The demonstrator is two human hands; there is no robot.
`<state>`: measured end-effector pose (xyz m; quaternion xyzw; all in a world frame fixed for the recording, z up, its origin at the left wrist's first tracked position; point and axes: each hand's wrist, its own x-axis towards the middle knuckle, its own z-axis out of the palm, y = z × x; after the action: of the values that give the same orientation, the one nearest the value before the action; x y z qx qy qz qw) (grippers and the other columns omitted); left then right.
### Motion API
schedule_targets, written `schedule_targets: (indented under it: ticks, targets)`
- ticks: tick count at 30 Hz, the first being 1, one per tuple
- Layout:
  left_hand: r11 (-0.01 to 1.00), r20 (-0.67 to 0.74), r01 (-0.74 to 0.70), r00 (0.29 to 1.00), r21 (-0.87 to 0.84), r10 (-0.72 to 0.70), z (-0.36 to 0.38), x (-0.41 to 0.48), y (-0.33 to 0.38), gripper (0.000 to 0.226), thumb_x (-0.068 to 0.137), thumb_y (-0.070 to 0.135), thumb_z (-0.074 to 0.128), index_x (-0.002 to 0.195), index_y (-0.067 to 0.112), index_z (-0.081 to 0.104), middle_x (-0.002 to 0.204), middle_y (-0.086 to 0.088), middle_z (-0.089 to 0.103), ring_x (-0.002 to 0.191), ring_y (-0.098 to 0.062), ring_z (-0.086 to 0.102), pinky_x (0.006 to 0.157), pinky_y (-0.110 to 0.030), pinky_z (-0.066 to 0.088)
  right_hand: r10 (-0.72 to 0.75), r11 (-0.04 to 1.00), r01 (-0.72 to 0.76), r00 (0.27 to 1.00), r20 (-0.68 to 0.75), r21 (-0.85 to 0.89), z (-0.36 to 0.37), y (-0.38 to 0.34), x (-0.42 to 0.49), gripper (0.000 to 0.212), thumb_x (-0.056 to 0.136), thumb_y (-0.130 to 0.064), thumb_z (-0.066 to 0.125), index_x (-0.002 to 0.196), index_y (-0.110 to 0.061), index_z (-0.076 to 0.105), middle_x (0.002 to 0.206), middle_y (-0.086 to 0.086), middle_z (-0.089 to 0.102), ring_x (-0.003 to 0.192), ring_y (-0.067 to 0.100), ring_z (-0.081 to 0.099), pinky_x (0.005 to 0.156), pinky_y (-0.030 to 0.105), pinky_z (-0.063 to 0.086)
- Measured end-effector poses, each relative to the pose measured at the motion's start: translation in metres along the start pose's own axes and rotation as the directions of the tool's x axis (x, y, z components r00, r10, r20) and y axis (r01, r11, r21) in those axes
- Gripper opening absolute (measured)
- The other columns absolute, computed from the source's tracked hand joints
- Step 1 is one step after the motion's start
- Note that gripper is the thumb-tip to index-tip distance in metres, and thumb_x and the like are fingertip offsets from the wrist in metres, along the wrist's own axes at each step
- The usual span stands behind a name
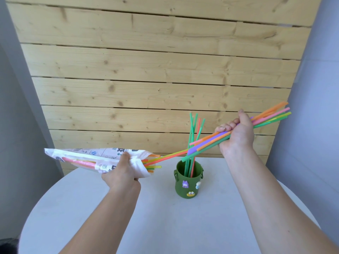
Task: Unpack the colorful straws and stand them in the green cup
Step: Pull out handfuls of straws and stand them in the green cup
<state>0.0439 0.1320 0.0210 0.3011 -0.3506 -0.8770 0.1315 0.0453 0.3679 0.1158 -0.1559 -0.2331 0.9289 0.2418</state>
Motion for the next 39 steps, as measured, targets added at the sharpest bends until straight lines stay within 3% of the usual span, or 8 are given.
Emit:
schedule_targets:
  ticks: [6, 10, 15, 21, 26, 30, 33, 39]
  targets:
    - [1.0, 0.005, -0.005, 1.0, 0.014, 0.005, -0.003, 0.0, 0.001, 0.058, 0.086, 0.018, 0.082, 0.138, 0.015, 0.057, 0.125, -0.004, 0.073, 0.091, -0.02, 0.072, 0.066, -0.028, 0.056, -0.093, 0.992, 0.095, 0.995, 0.029, -0.08, 0.005, -0.016, -0.002, 0.043, 0.092, -0.031, 0.064, 0.06, -0.021, 0.036, 0.049, -0.006, 0.028, 0.039, 0.011, 0.028, 0.041, 0.019, 0.032]
    - [1.0, 0.011, -0.009, 1.0, 0.015, 0.009, -0.004, 0.002, 0.0, 0.059, 0.086, 0.02, 0.083, 0.138, 0.013, 0.057, 0.129, -0.007, 0.072, 0.103, -0.025, 0.073, 0.083, -0.035, 0.059, -0.133, 0.985, 0.133, 0.991, 0.008, -0.112, 0.005, -0.022, -0.004, 0.042, 0.092, -0.03, 0.064, 0.062, -0.019, 0.036, 0.048, -0.006, 0.03, 0.038, 0.012, 0.03, 0.041, 0.019, 0.033]
    - [1.0, 0.024, 0.001, 1.0, 0.01, -0.001, -0.006, 0.001, -0.001, 0.055, 0.087, 0.018, 0.082, 0.137, 0.012, 0.058, 0.128, -0.007, 0.073, 0.096, -0.024, 0.071, 0.078, -0.033, 0.057, -0.157, 0.982, 0.155, 0.987, -0.013, -0.11, 0.004, -0.029, -0.004, 0.042, 0.092, -0.028, 0.064, 0.062, -0.019, 0.036, 0.048, -0.005, 0.029, 0.038, 0.013, 0.03, 0.042, 0.019, 0.033]
    - [1.0, 0.047, 0.004, 0.999, 0.012, -0.004, -0.008, 0.004, 0.0, 0.05, 0.089, 0.015, 0.08, 0.134, 0.01, 0.058, 0.126, -0.008, 0.073, 0.086, -0.023, 0.072, 0.075, -0.033, 0.058, -0.301, 0.926, 0.302, 0.953, 0.037, -0.227, 0.011, -0.061, -0.004, 0.041, 0.091, -0.031, 0.062, 0.06, -0.021, 0.036, 0.05, -0.005, 0.027, 0.04, 0.014, 0.03, 0.044, 0.019, 0.036]
    - [1.0, 0.067, 0.006, 0.998, 0.005, -0.006, -0.006, 0.002, -0.001, 0.052, 0.089, 0.015, 0.08, 0.136, 0.009, 0.058, 0.127, -0.008, 0.073, 0.093, -0.024, 0.072, 0.073, -0.033, 0.058, -0.379, 0.878, 0.384, 0.922, 0.076, -0.287, 0.026, -0.082, -0.01, 0.038, 0.088, -0.028, 0.063, 0.061, -0.021, 0.038, 0.049, -0.004, 0.028, 0.04, 0.014, 0.031, 0.045, 0.02, 0.037]
    - [1.0, 0.074, 0.016, 0.997, 0.014, -0.017, -0.006, 0.001, -0.001, 0.057, 0.088, 0.018, 0.081, 0.139, 0.009, 0.056, 0.125, -0.007, 0.073, 0.088, -0.022, 0.073, 0.066, -0.03, 0.056, -0.367, 0.833, 0.391, 0.92, 0.137, -0.392, 0.041, -0.074, -0.009, 0.03, 0.088, -0.028, 0.064, 0.068, -0.02, 0.044, 0.046, -0.005, 0.032, 0.037, 0.014, 0.034, 0.042, 0.02, 0.038]
    - [1.0, 0.089, 0.019, 0.996, 0.018, -0.02, -0.007, 0.002, -0.001, 0.057, 0.087, 0.018, 0.081, 0.138, 0.008, 0.057, 0.128, -0.01, 0.074, 0.098, -0.027, 0.075, 0.069, -0.032, 0.058, -0.354, 0.789, 0.389, 0.921, 0.165, -0.476, 0.048, -0.058, -0.008, 0.024, 0.089, -0.027, 0.066, 0.074, -0.019, 0.049, 0.045, -0.004, 0.034, 0.036, 0.014, 0.035, 0.041, 0.022, 0.039]
    - [1.0, 0.131, 0.016, 0.991, 0.024, -0.019, -0.01, 0.001, -0.001, 0.053, 0.089, 0.017, 0.079, 0.136, 0.006, 0.058, 0.127, -0.01, 0.073, 0.085, -0.024, 0.074, 0.061, -0.028, 0.055, -0.309, 0.745, 0.39, 0.921, 0.238, -0.542, 0.055, -0.029, -0.004, 0.027, 0.089, -0.026, 0.067, 0.074, -0.017, 0.048, 0.047, -0.001, 0.035, 0.038, 0.015, 0.035, 0.043, 0.024, 0.039]
